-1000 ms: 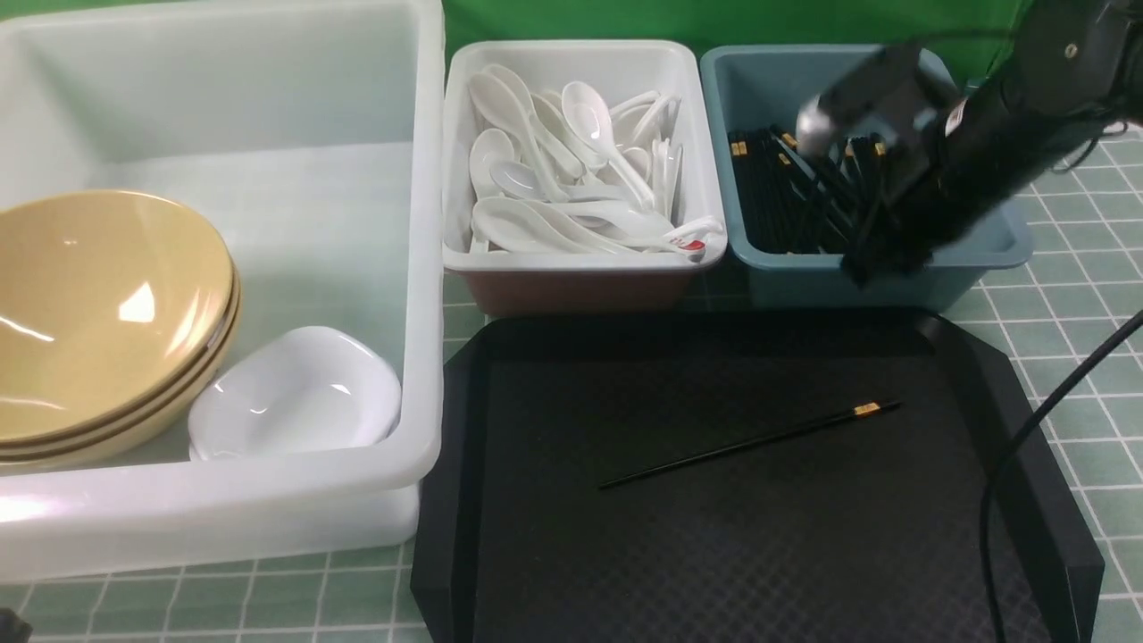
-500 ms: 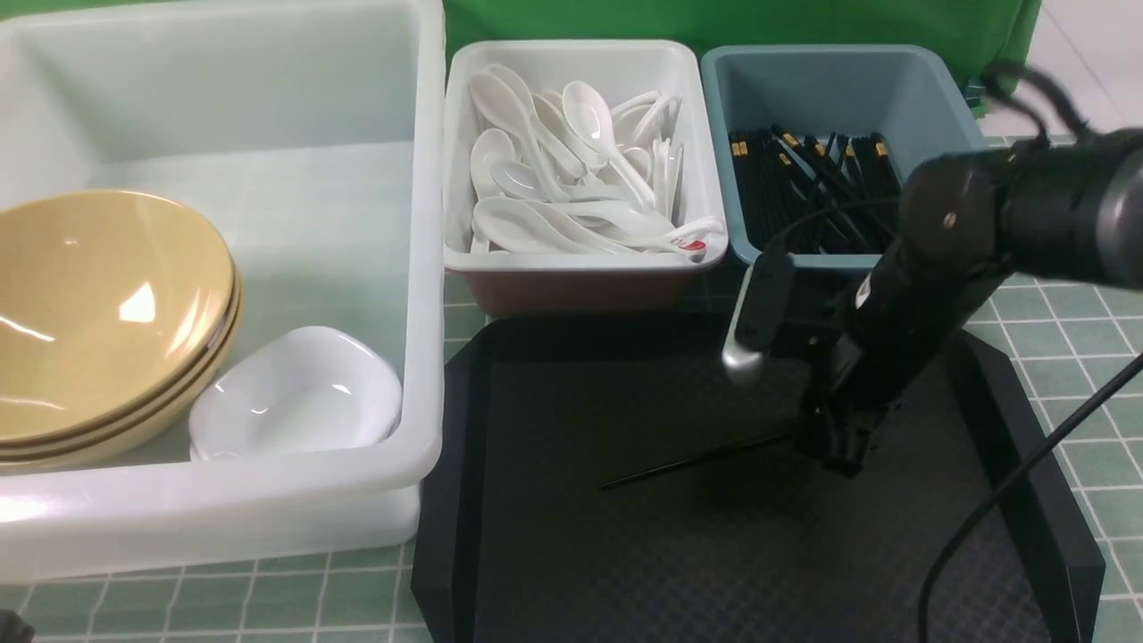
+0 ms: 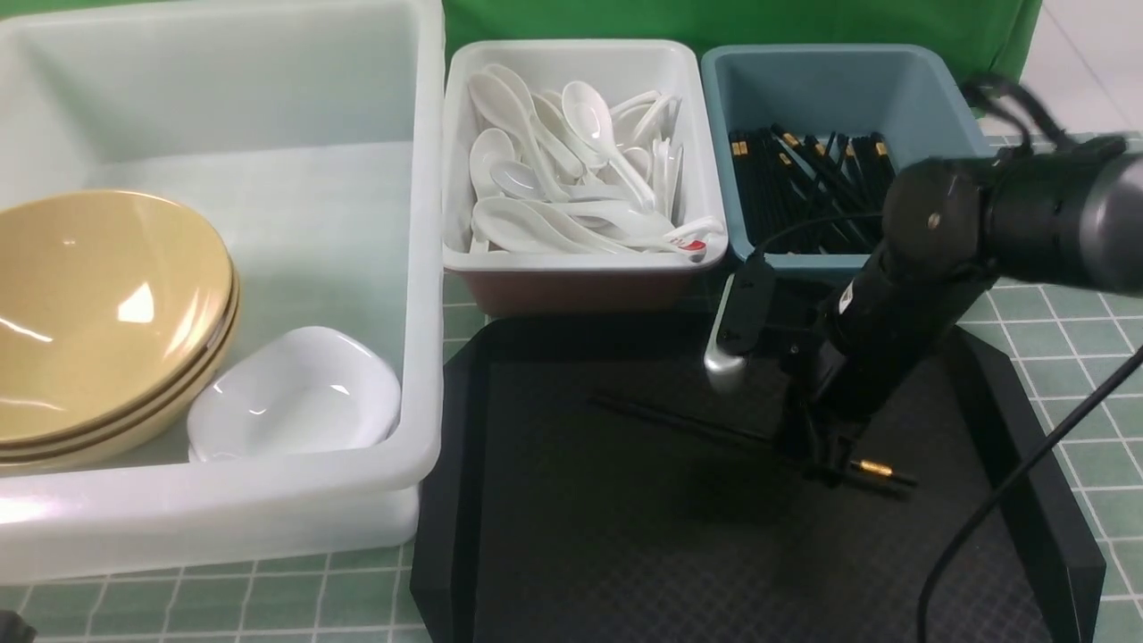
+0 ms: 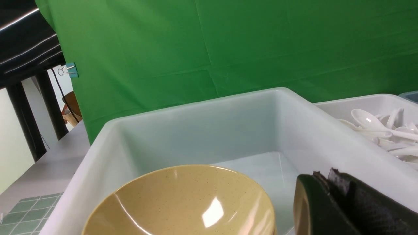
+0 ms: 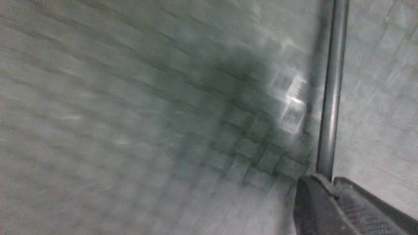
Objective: On blue table put chopsticks spoon bowls plates into blue grey white boxes.
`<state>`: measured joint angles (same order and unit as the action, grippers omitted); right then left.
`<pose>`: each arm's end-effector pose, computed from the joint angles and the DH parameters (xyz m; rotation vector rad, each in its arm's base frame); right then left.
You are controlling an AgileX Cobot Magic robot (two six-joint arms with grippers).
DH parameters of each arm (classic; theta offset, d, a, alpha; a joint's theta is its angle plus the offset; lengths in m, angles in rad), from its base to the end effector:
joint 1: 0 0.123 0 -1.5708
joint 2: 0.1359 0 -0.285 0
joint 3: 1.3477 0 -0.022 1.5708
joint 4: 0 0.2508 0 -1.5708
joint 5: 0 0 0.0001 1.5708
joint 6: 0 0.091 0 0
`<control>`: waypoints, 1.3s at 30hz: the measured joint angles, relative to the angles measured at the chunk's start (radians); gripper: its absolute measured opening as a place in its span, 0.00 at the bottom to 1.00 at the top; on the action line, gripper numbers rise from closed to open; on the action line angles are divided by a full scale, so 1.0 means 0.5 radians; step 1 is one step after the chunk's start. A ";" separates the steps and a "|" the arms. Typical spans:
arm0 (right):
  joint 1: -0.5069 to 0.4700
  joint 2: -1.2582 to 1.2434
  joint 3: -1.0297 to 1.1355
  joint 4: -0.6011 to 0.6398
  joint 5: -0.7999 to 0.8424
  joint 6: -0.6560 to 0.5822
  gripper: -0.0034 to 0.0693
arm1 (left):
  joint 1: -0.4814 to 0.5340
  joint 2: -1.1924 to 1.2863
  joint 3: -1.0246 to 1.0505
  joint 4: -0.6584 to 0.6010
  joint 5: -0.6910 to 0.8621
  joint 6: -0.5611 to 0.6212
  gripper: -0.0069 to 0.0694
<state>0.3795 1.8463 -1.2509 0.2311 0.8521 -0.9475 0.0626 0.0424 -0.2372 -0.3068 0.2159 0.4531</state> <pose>0.3319 0.1493 0.1940 -1.6189 2.3846 0.1783 0.0451 -0.0031 0.2713 0.1198 1.4915 0.1254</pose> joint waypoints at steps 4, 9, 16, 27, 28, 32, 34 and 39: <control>-0.022 -0.237 -0.151 0.049 0.010 0.000 0.15 | 0.000 0.000 0.000 0.000 -0.002 0.000 0.10; -0.200 -0.356 -0.232 0.330 -0.714 0.065 0.15 | 0.000 0.000 0.000 0.000 -0.011 0.000 0.10; -0.381 -0.041 -0.260 0.443 -1.224 0.301 0.30 | 0.000 0.000 0.000 0.000 -0.040 0.000 0.10; -0.394 -0.525 -0.284 0.429 -0.287 0.430 0.15 | 0.000 0.000 0.000 0.000 -0.009 0.000 0.10; -0.385 -0.608 -0.254 0.434 -0.269 0.435 0.12 | 0.000 0.000 0.000 0.000 -0.006 0.000 0.10; -0.342 -1.061 0.093 0.441 -0.379 0.423 0.10 | 0.000 0.000 0.000 0.000 -0.003 0.002 0.10; -0.329 -1.274 0.320 0.443 -0.467 0.368 0.10 | 0.000 0.000 0.000 0.000 -0.001 0.002 0.10; -0.319 -1.806 0.947 0.443 -0.741 0.139 0.10 | 0.000 0.000 0.000 0.000 -0.001 0.002 0.10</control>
<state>0.2197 0.9433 -0.7776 0.4525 0.4816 -0.8781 0.0626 0.0424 -0.2372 -0.3068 0.2156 0.4542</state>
